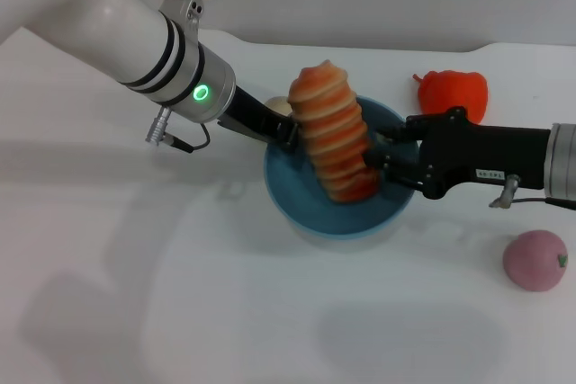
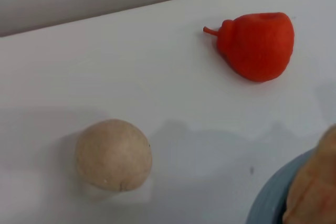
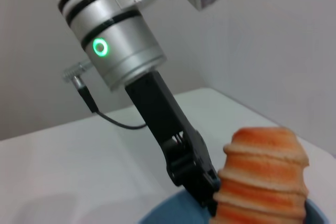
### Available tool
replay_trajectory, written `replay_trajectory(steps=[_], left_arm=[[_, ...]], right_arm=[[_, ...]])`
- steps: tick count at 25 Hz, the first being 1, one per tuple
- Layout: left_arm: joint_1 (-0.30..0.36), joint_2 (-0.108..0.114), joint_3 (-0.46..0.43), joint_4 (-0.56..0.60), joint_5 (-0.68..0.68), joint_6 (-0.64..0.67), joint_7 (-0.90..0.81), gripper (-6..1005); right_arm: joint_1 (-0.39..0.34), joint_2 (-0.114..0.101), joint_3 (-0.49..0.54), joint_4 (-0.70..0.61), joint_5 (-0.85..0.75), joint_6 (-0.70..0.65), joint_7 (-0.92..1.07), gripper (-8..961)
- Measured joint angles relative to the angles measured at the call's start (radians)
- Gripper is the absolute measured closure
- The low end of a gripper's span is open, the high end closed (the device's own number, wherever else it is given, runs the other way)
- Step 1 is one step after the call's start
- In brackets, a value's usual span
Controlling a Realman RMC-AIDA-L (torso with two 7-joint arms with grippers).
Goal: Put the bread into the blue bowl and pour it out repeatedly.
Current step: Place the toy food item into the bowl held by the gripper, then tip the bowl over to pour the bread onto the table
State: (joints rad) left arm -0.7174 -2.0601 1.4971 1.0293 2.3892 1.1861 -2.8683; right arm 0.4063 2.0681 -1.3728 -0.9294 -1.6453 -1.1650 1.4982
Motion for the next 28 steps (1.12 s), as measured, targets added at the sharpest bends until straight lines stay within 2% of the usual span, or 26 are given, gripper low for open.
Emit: replay_trajectory(steps=[6, 11, 13, 14, 15, 18, 22, 23, 24, 27, 28], left_arm=[[0.0, 0.0, 0.0, -0.001, 0.002, -0.017, 0.0, 981], [0.001, 0.001, 0.006, -0.014, 0.003, -0.066, 0.007, 981], [0.005, 0.0, 0.018, -0.016, 0.003, -0.109, 0.01, 981], [0.005, 0.0, 0.018, -0.016, 0.003, -0.109, 0.01, 982], [0.009, -0.002, 0.056, -0.016, 0.002, -0.181, 0.012, 982], [0.01, -0.003, 0.113, -0.021, 0.002, -0.275, 0.013, 982], [-0.001, -0.004, 0.203, -0.044, 0.002, -0.419, 0.013, 982], [-0.001, -0.004, 0.203, -0.044, 0.002, -0.419, 0.013, 982], [-0.003, -0.005, 0.25, -0.062, 0.002, -0.505, 0.013, 982], [-0.006, -0.007, 0.307, -0.091, 0.003, -0.618, 0.013, 981], [-0.006, -0.007, 0.307, -0.091, 0.003, -0.618, 0.013, 981]], right_arm=[[-0.023, 0.003, 0.039, -0.051, -0.012, -0.016, 0.045, 545], [-0.074, 0.008, 0.137, -0.083, 0.101, -0.058, 0.038, 478], [-0.09, 0.006, 0.197, -0.068, 0.154, -0.073, 0.038, 464], [-0.11, 0.005, 0.264, -0.047, 0.194, -0.079, 0.038, 463], [-0.11, 0.005, 0.264, -0.047, 0.194, -0.079, 0.038, 463], [-0.14, 0.003, 0.353, -0.019, 0.204, -0.082, 0.072, 460], [-0.174, -0.001, 0.467, 0.02, 0.131, -0.085, 0.16, 457], [-0.18, -0.002, 0.497, 0.024, 0.093, -0.089, 0.183, 456], [-0.185, -0.002, 0.522, 0.027, 0.051, -0.095, 0.206, 455], [-0.192, -0.002, 0.582, 0.043, -0.059, -0.121, 0.265, 453], [-0.193, -0.002, 0.596, 0.048, -0.081, -0.13, 0.276, 452]])
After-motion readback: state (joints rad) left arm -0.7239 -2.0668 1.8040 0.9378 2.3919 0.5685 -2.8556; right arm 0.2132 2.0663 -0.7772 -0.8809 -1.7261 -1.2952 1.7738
